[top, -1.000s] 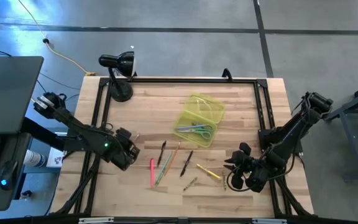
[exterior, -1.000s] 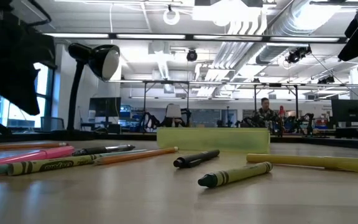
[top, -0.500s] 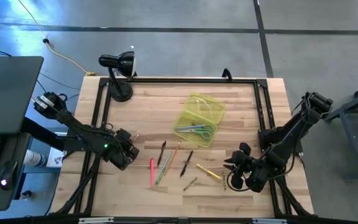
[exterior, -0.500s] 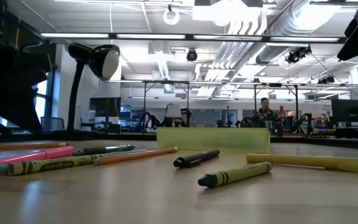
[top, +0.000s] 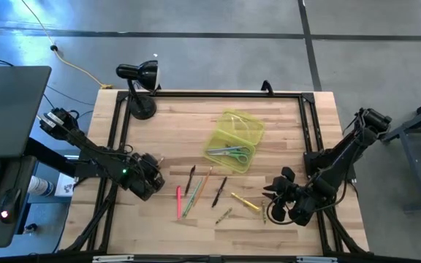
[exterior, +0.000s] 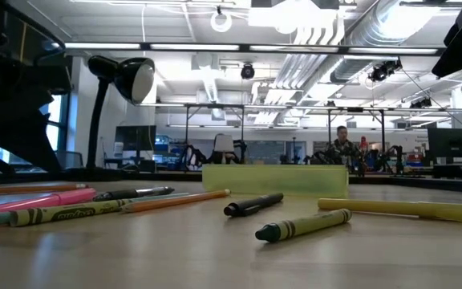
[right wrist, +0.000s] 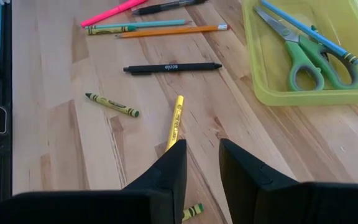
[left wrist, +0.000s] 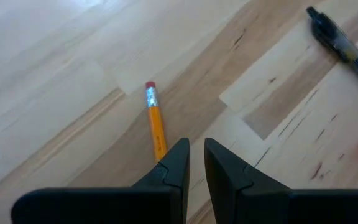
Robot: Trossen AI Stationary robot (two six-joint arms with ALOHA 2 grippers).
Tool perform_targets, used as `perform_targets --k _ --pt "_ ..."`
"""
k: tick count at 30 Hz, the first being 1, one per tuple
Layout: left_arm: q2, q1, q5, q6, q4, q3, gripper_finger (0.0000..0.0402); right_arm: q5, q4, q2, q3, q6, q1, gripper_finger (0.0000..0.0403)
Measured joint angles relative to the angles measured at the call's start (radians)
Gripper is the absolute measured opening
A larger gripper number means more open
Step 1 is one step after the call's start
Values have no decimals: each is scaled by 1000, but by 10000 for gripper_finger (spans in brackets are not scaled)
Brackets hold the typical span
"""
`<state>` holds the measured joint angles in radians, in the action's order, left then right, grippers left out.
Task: Pick & place school supplies into a supply box
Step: Put the left orange pencil into the yellow supply box
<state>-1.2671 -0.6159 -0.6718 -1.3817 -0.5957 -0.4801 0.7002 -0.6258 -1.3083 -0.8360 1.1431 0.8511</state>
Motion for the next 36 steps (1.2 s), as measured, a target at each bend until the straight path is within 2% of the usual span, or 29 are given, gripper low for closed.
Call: perform_targets --k 7,16,23,29,36 --pt "0 0 2 64 0 0 79 0 12 0 0 0 0 73" --pt "0 0 -96 50 -13 0 79 0 11 0 0 0 0 73" --pt "-1 0 -49 14 7 41 79 0 11 0 0 0 0 73" --pt "-1 0 -86 -11 23 68 79 0 11 0 0 0 0 73" --pt "-1 0 -47 -5 60 68 79 0 10 0 0 0 0 73"
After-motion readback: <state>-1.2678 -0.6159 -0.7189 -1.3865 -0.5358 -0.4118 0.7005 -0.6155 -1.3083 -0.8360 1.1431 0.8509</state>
